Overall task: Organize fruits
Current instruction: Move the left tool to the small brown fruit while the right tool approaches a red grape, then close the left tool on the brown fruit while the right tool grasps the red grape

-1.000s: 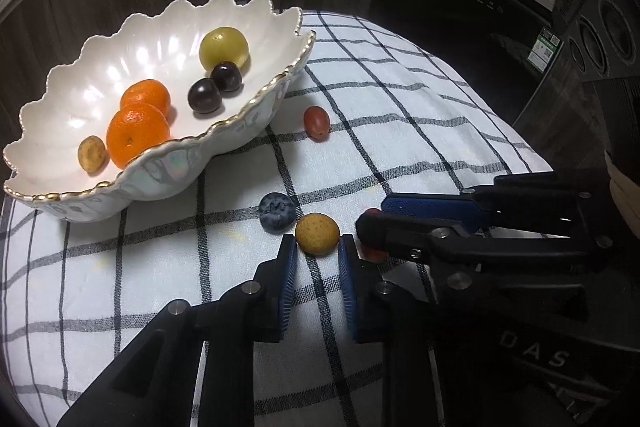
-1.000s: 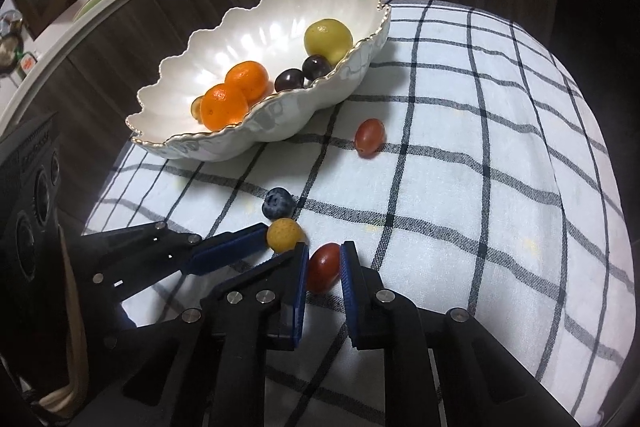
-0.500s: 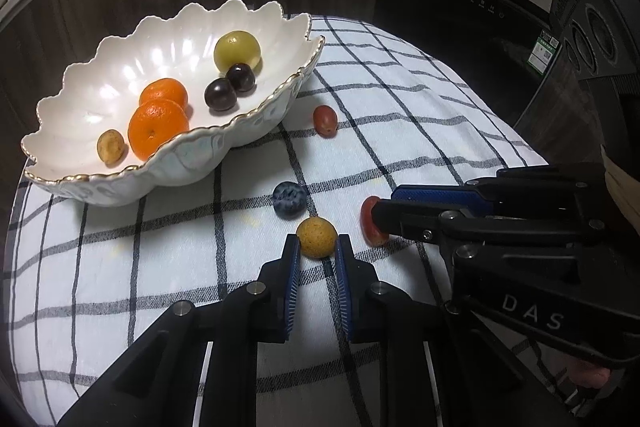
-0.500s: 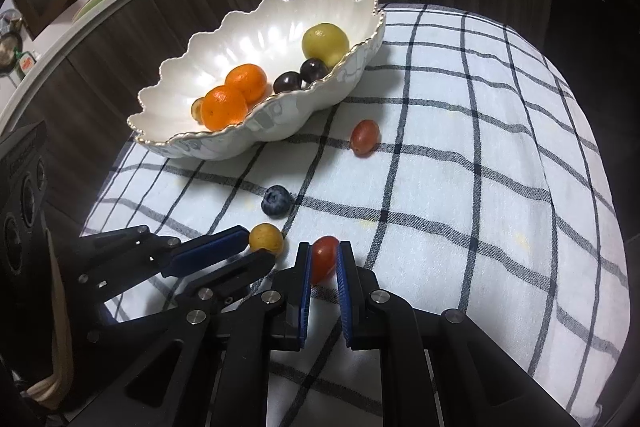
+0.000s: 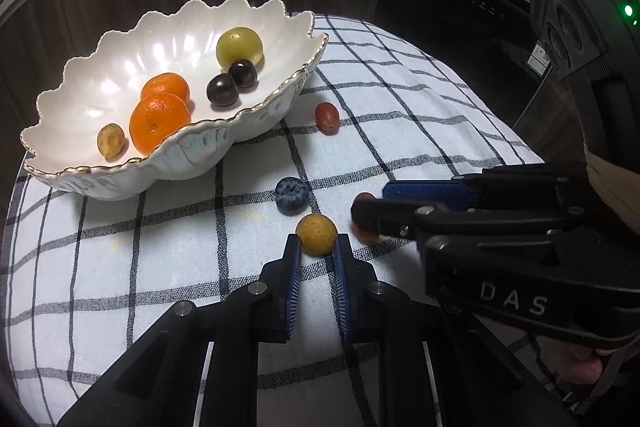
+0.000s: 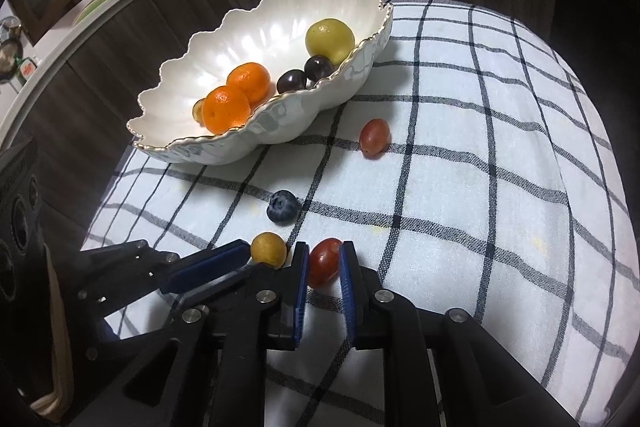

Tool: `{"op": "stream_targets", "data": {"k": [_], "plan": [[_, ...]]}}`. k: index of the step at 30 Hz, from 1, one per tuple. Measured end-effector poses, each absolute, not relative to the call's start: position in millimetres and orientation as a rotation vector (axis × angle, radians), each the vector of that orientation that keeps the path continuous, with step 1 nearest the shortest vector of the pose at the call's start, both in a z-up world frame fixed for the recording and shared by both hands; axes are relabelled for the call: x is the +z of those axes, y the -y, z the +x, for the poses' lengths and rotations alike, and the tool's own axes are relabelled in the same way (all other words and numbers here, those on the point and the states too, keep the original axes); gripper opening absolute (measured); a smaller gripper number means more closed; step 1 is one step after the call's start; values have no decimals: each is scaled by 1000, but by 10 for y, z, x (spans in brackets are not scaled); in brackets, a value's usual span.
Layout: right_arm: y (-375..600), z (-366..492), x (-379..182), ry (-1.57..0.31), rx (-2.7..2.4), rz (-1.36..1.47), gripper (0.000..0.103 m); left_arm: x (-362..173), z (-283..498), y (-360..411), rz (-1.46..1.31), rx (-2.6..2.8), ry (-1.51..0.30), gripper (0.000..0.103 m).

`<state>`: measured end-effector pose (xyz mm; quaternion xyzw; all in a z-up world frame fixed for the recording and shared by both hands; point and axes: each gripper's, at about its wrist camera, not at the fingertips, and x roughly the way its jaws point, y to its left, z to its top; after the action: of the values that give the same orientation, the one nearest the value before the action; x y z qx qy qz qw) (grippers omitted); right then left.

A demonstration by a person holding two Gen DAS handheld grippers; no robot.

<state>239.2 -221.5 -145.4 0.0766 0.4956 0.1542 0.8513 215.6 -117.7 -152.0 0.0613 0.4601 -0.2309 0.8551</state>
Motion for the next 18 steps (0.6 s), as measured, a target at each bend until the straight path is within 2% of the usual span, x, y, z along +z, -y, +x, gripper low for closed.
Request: {"op": "stream_targets", "data": {"k": [1,4,18], "plan": [[2216,2394,-1463,-1047,320,163,28,-1524,2162,1179,129,-484,-969,22],[2239,2397,-1488,-1051,324,178,28,-1538,2182,1181,128,-483,-977,36],[2247,2500,-1531,-1085,380,195,28,-1554,2341,1173,159,-486,-960,35]]}}
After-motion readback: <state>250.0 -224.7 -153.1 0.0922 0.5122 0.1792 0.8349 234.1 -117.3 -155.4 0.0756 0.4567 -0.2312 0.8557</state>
